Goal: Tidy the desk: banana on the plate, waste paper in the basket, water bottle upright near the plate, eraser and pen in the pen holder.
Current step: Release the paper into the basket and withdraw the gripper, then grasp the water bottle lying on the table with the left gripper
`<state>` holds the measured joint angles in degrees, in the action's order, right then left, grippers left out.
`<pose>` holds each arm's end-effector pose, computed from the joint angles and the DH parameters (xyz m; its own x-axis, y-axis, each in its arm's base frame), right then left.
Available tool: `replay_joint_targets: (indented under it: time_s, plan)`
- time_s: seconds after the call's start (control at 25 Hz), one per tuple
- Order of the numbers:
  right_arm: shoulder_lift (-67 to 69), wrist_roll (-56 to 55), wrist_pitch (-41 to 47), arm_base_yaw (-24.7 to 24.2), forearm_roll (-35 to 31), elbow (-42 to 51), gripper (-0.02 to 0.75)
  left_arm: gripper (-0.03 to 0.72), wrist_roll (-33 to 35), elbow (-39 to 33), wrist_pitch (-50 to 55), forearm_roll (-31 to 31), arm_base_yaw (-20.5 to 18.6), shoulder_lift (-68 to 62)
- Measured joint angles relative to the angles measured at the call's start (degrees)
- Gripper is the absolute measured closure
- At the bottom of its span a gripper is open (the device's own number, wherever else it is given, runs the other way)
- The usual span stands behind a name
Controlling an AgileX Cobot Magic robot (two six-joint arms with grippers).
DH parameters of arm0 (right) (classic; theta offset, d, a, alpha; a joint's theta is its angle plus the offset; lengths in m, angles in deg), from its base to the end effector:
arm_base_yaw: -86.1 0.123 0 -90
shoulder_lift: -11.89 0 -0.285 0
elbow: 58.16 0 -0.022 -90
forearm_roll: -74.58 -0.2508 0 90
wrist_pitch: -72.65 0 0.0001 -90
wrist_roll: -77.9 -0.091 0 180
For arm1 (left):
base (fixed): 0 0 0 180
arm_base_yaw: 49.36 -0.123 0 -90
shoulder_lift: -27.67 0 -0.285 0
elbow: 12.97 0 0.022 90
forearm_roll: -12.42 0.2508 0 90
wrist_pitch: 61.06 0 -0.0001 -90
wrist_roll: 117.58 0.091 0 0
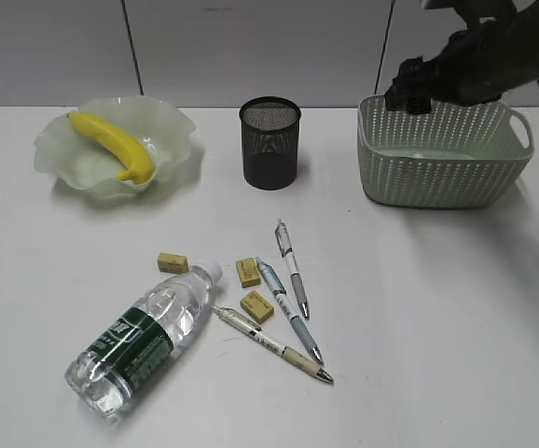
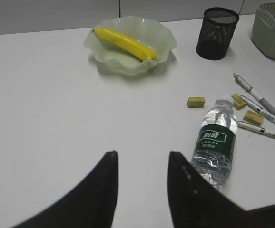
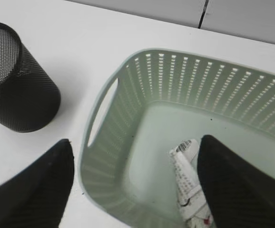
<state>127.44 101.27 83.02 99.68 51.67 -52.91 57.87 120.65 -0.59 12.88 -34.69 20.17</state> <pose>0.4055 0.1046 0.2117 -0.6255 -0.1654 -0.7625 -0.2948 0.9549 0.0348 -0.0096 0.0032 0.2882 -0.4163 0.0311 -0.9087 0.2163 0.9741 -0.0658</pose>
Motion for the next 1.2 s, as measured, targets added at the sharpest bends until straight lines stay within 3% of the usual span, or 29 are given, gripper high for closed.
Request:
replay_joint_targets:
  time_s: [0.16, 0.48, 0.68, 1.2]
  plan:
    - [-5.4, -0.1, 7.9, 0.0, 1.7, 0.0, 0.145, 0.422, 0.0, 0.0, 0.0, 0.2, 0.0, 0.0]
    - [-23.1, -7.1, 32.9, 0.0, 7.8, 3.3, 0.176, 0.422, 0.0, 0.0, 0.0, 0.1, 0.0, 0.0]
    - [-41.8, -11.1, 35.5, 0.0, 12.5, 14.9, 0.177, 0.422, 0.0, 0.0, 0.0, 0.1, 0.0, 0.0]
    - [-90.5, -17.9, 46.4, 0.0, 14.6, 39.3, 0.177, 0.422, 0.0, 0.0, 0.0, -0.1, 0.0, 0.0]
